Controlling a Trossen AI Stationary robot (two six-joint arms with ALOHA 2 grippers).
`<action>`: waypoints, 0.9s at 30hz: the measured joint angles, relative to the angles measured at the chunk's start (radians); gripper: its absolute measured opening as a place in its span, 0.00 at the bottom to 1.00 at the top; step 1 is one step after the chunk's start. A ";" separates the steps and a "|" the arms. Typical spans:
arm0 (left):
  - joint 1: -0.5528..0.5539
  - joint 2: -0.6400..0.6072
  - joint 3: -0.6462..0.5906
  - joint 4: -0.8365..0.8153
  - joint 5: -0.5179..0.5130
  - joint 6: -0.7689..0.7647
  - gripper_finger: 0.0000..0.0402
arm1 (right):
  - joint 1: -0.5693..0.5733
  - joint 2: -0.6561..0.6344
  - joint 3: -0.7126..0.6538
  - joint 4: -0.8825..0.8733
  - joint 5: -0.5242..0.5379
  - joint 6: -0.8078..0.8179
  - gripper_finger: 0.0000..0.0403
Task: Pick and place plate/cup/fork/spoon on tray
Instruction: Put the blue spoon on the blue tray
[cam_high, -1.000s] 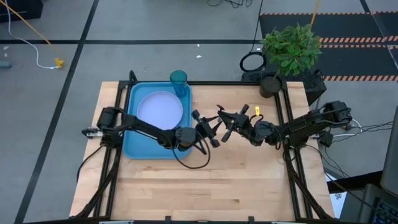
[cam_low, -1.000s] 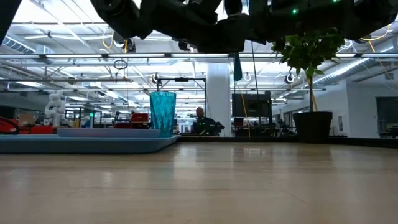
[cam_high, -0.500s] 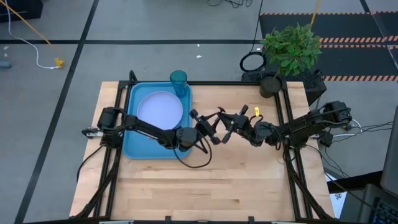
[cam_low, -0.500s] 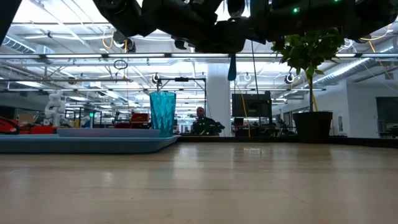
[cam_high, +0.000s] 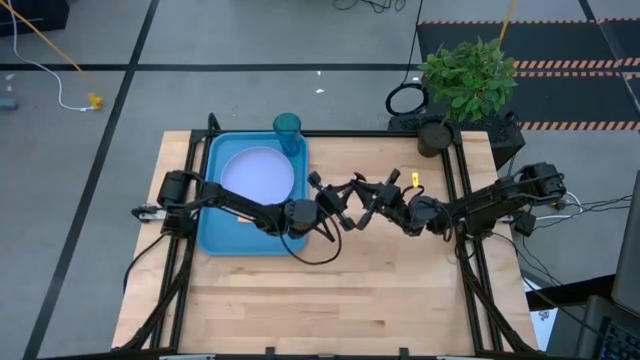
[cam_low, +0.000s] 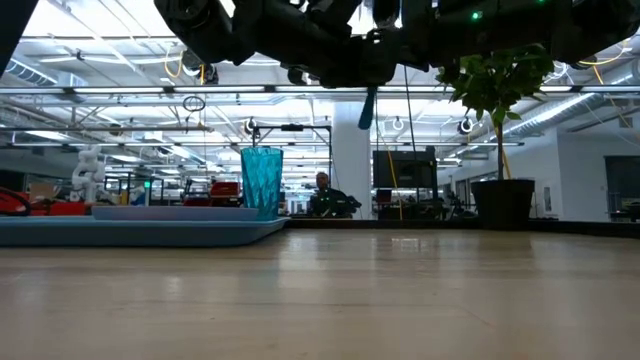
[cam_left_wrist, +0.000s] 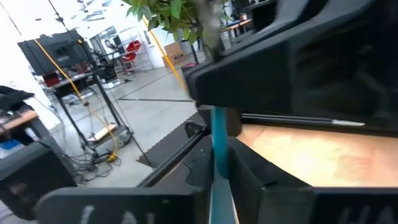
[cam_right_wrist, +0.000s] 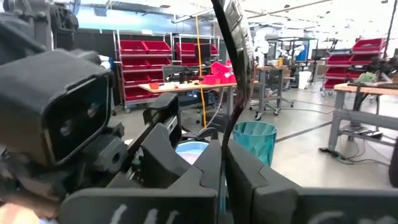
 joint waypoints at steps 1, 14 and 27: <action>0.000 0.000 0.000 0.000 0.001 0.013 0.07 | 0.001 0.000 0.000 -0.005 0.010 -0.004 0.00; -0.003 -0.013 0.000 -0.103 0.071 0.043 0.04 | 0.000 -0.002 0.000 -0.087 -0.053 -0.023 0.10; 0.007 -0.188 0.000 -0.455 0.310 -0.028 0.01 | 0.000 -0.132 0.002 -0.324 -0.199 -0.041 0.30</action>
